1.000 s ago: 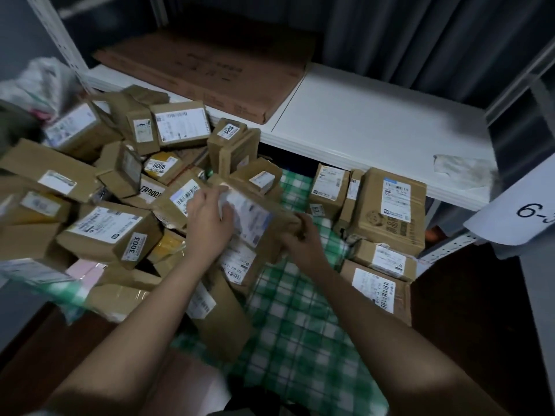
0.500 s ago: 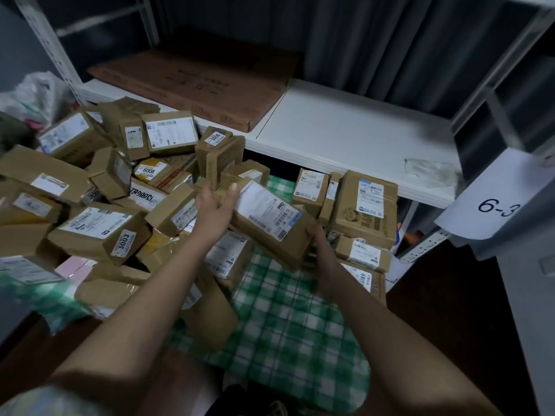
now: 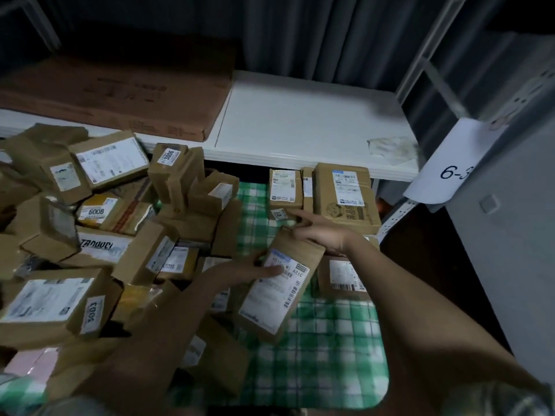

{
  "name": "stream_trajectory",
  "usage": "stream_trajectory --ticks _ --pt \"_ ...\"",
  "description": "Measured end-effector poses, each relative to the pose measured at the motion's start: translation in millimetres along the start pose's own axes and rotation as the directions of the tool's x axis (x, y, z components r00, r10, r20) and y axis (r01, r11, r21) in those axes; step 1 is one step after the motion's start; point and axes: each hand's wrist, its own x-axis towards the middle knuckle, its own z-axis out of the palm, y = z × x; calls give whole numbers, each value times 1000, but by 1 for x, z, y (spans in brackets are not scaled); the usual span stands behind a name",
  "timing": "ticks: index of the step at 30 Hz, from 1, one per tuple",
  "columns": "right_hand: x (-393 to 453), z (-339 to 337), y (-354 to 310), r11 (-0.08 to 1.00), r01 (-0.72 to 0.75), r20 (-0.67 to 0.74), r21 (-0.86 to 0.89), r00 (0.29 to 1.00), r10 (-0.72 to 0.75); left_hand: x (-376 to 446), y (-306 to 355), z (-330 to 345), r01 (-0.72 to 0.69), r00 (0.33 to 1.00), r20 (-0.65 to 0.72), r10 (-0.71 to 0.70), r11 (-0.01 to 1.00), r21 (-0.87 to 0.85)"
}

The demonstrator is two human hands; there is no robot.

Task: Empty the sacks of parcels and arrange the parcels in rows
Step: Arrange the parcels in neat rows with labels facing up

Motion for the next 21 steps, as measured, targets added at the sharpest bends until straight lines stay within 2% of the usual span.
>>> stream_trajectory --ticks 3,5,7,9,10,12,14,18,21 --pt "7 6 0 1000 -15 -18 -10 1000 15 16 -10 -8 35 999 40 -34 999 -21" --pt "14 10 7 997 -33 -145 64 988 42 22 -8 -9 45 998 40 -44 998 -31" --pt "15 9 18 995 -8 -358 96 933 42 27 -9 -8 50 998 24 -50 998 -31" --pt "16 4 33 1000 -12 -544 -6 839 7 35 -15 -7 95 995 -34 -95 995 -23" --pt "18 0 42 995 -32 -595 -90 803 -28 45 -20 -7 123 990 -69 -125 992 -25" --pt "22 -11 54 958 -101 -616 -269 783 -91 60 -25 -4 150 979 -127 -162 984 -99" --pt "30 -19 64 886 -207 -589 -415 803 -89 69 -26 -1 151 966 -185 -183 973 -174" --pt "43 -27 71 773 -352 -513 -527 857 40 87 -29 5 190 940 -227 -255 943 -272" --pt "50 -32 81 737 -333 -543 -589 838 -56 106 -37 8 232 925 -228 -303 929 -289"
